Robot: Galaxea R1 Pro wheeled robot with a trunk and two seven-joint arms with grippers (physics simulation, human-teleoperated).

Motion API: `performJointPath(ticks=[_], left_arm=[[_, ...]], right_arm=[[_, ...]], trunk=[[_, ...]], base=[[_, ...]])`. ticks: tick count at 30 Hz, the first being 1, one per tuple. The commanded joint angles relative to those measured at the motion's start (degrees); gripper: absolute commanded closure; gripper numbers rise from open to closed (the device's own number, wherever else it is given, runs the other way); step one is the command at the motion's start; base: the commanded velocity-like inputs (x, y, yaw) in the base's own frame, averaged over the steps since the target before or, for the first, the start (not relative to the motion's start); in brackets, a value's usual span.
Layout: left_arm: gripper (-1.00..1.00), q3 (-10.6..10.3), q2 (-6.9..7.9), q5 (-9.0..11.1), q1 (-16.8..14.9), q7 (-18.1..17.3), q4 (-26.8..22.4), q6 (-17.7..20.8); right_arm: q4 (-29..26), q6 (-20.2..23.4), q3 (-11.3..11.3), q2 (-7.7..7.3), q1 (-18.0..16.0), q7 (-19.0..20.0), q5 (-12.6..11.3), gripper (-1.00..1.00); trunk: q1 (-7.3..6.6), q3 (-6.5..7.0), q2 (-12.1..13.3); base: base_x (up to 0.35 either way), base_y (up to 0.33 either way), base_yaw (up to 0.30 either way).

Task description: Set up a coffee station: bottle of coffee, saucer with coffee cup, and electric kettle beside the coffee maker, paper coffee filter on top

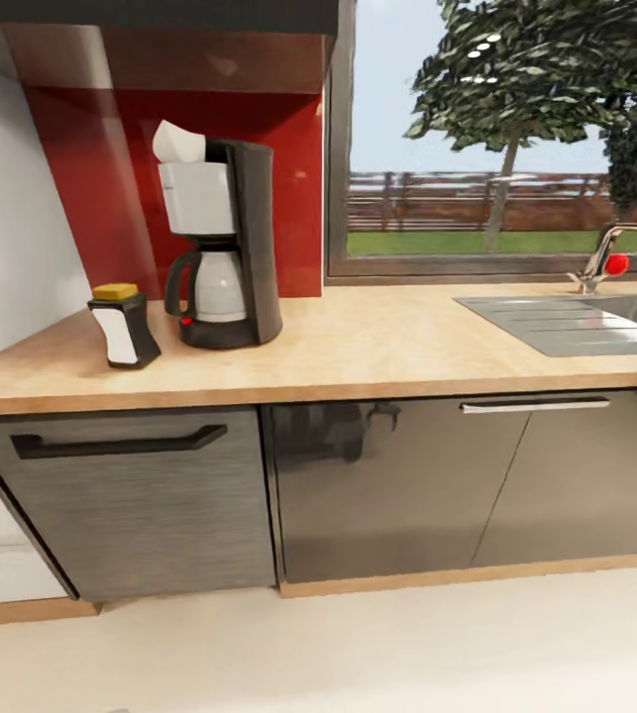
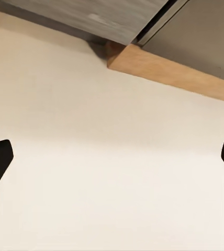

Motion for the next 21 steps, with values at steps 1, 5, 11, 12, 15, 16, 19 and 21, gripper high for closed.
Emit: performJointPath(ticks=[1, 5, 11, 12, 15, 16, 19, 21], left_arm=[[-1.00, -0.5, 0.00, 0.4, 0.0, -0.1, 0.0, -0.3], [-1.00, -0.4, -0.04, 0.4, 0.0, 0.0, 0.0, -0.3], [-1.00, -0.4, -0.04, 0.4, 0.0, 0.0, 0.0, -0.3], [-1.00, -0.4, -0.04, 0.4, 0.0, 0.0, 0.0, -0.3], [-1.00, -0.4, -0.04, 0.4, 0.0, 0.0, 0.0, -0.3], [-1.00, -0.4, -0.04, 0.4, 0.0, 0.0, 0.0, -0.3], [-1.00, -0.4, -0.04, 0.4, 0.0, 0.0, 0.0, -0.3], [-1.00, -0.4, -0.04, 0.4, 0.0, 0.0, 0.0, -0.3]], right_arm=[[0.0, -0.1, 0.2, -0.01, -0.1, 0.4, -1.0, -1.00], [0.0, -0.1, 0.2, 0.01, 0.0, 0.3, -1.5, -1.00], [0.1, -0.1, 0.2, 0.00, 0.0, 0.3, -1.6, -1.00], [0.1, -0.1, 0.2, 0.03, 0.0, 0.3, -1.6, -1.00], [0.1, -0.1, 0.2, 0.01, 0.0, 0.3, -1.6, -1.00], [0.1, -0.1, 0.2, 0.02, 0.0, 0.2, -1.6, -1.00], [0.1, -0.1, 0.2, 0.01, 0.0, 0.2, -1.6, -1.00], [0.1, -0.1, 0.2, 0.00, 0.0, 0.2, -1.6, -1.00]], trunk=[[0.01, -0.05, 0.0], [0.01, -0.05, 0.0], [0.01, -0.05, 0.0], [0.01, -0.05, 0.0], [0.01, -0.05, 0.0], [0.01, -0.05, 0.0], [0.01, -0.05, 0.0], [0.01, -0.05, 0.0]], base=[[0.190, -0.130, -0.104], [0.195, -0.138, -0.077], [0.018, -0.012, -0.261], [0.004, -0.003, -0.277], [0.002, -0.001, -0.279], [0.001, -0.001, -0.280], [0.000, 0.000, -0.281], [0.000, 0.000, -0.281]])
